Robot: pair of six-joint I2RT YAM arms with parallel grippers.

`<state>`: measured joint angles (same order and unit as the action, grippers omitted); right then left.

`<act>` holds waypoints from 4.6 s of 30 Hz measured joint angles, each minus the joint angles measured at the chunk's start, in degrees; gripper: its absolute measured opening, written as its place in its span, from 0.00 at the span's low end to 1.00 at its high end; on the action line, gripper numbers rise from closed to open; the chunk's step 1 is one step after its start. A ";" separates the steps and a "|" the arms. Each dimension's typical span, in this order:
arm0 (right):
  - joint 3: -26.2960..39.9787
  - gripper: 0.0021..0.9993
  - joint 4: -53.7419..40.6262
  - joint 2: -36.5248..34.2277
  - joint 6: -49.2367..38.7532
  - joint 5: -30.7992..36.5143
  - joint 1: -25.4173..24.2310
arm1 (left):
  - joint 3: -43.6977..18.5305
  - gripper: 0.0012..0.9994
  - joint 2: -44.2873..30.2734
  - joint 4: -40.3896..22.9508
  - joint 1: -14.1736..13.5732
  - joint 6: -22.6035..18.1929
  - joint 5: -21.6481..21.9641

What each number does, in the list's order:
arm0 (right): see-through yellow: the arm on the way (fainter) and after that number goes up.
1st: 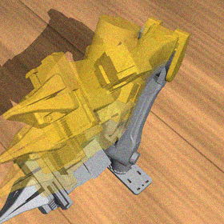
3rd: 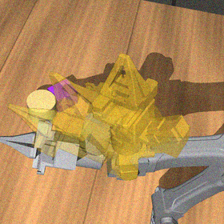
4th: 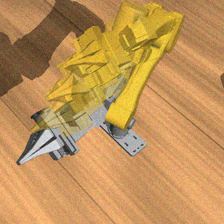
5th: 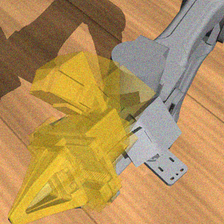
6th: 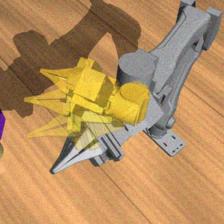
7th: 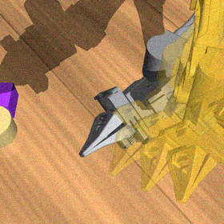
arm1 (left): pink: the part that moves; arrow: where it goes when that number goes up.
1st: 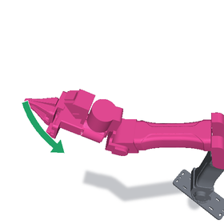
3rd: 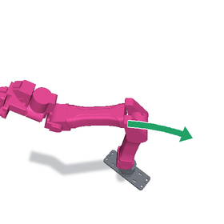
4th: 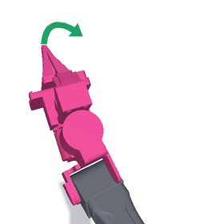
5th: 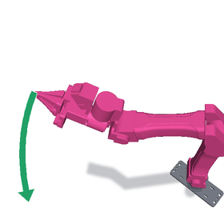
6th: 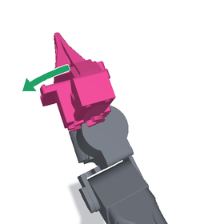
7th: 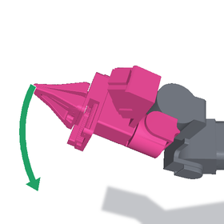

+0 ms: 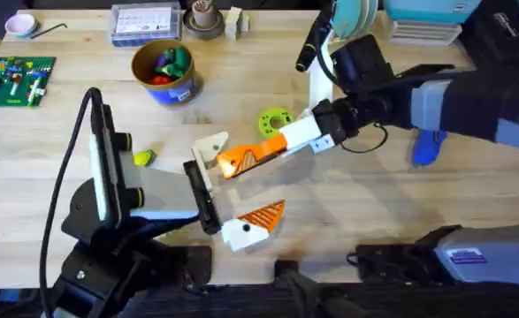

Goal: Pick up the gripper from the table and insert it into the empty holder that is missing its gripper. Then pick up a screw, insert it into the mounting hole, and use the screwdriver to tighten it. Finally, clean up the table by picking up the vegetable and placing it into the bucket.

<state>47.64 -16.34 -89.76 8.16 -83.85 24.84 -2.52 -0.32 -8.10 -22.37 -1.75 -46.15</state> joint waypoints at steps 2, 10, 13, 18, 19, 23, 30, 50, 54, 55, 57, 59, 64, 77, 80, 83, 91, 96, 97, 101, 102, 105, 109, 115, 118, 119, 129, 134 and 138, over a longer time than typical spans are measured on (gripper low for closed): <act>-0.04 0.01 2.03 -0.19 0.55 -0.21 0.25 | 0.00 0.99 0.00 0.00 0.02 0.06 -0.19; -0.31 0.01 11.30 -2.54 9.34 0.28 3.13 | 0.02 0.99 0.00 -0.02 0.15 0.13 -0.61; -0.33 0.01 13.42 -3.10 13.63 0.63 3.17 | 0.02 0.99 0.00 -0.04 0.17 0.28 -0.59; -0.33 0.01 15.17 -3.10 20.29 1.63 3.29 | 0.02 0.99 0.00 -0.09 0.24 0.52 -0.59; -0.33 0.01 15.29 -3.10 21.39 1.89 3.30 | 0.02 0.99 0.00 -0.09 0.24 0.56 -0.59; -0.33 0.01 15.87 -3.10 25.19 3.35 3.56 | 0.02 0.99 0.00 -0.20 0.24 0.96 -0.57; -0.33 0.01 18.34 -3.08 29.23 5.15 3.58 | 0.04 0.99 0.00 -0.24 0.39 1.81 -0.23; -0.31 0.01 19.67 -2.99 31.35 8.67 0.66 | 0.05 0.99 -0.11 -0.26 0.35 2.70 -0.96; -0.31 0.01 21.37 -2.99 32.55 10.32 2.26 | 0.07 0.99 -0.11 -0.27 0.54 3.36 0.07; -0.31 0.01 22.39 -2.97 32.76 10.79 2.85 | 0.07 0.99 -0.11 -0.26 0.59 3.49 0.37; -0.31 0.01 24.99 -2.97 33.85 12.11 4.32 | 0.07 0.99 -0.11 -0.24 0.71 3.54 0.98; -0.31 0.01 27.43 -2.99 35.13 13.65 5.25 | 0.07 0.99 -0.11 -0.24 1.04 3.58 2.05; -0.31 0.01 30.62 -2.98 38.13 16.45 6.39 | 0.07 0.99 -0.11 -0.22 1.55 3.59 3.77; -0.31 0.01 32.87 -2.86 41.63 19.35 7.41 | 0.07 0.99 -0.11 -0.22 1.97 3.80 4.83; -0.31 0.01 32.98 -2.72 42.06 19.97 7.61 | 0.07 0.99 -0.11 -0.22 1.97 3.94 5.21; -0.31 0.01 33.04 -2.71 42.43 20.00 7.65 | 0.07 0.99 -0.11 -0.20 1.97 3.95 5.42; -0.31 0.07 32.67 -2.73 41.11 17.71 7.21 | 0.07 0.99 -0.09 -0.09 1.97 3.67 5.07; -0.35 0.18 32.24 -2.73 39.88 15.61 6.57 | 0.07 0.99 0.01 -0.05 1.95 2.81 4.18; -0.35 0.24 32.18 -2.73 39.75 15.17 6.49 | 0.07 0.99 0.00 -0.04 1.92 2.58 3.93; -0.41 0.39 32.18 -2.75 38.82 13.27 6.43 | 0.07 0.99 0.02 0.06 1.07 1.94 1.86; -0.42 0.41 32.05 -2.79 38.65 13.00 6.27 | 0.07 0.99 0.02 0.09 1.05 1.79 1.59; -0.52 0.46 31.69 -2.79 38.29 12.11 5.83 | 0.07 0.99 0.02 0.18 0.96 1.32 0.78; -0.55 0.58 31.69 -2.79 37.37 10.97 5.51 | 0.13 0.99 0.00 0.05 0.60 1.08 -1.32; -0.55 0.79 30.90 -2.79 35.33 10.21 5.12 | 0.13 0.99 0.00 -0.08 0.00 1.07 -3.70; -0.55 0.97 30.91 -2.79 33.86 10.05 4.26 | 0.13 0.99 0.02 -0.07 0.00 1.07 -3.89; -0.55 0.99 30.91 -2.80 33.31 10.05 3.88 | 0.13 0.99 0.00 -0.07 0.00 1.07 -3.94; -0.55 0.99 30.92 -2.82 24.06 16.00 -2.40 | 0.13 0.99 0.02 -0.07 0.00 1.07 -4.06; -0.55 0.99 30.90 -2.79 16.27 20.56 -6.04 | 0.13 0.99 0.00 -0.07 0.00 1.07 -4.18; -0.19 0.99 28.01 -2.68 13.49 23.43 -9.12 | 0.13 0.99 0.01 -0.07 0.00 1.07 -4.22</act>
<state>47.45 11.67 -92.44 21.65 -60.42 15.72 -2.39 -0.30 -8.16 -22.37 -0.69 -50.37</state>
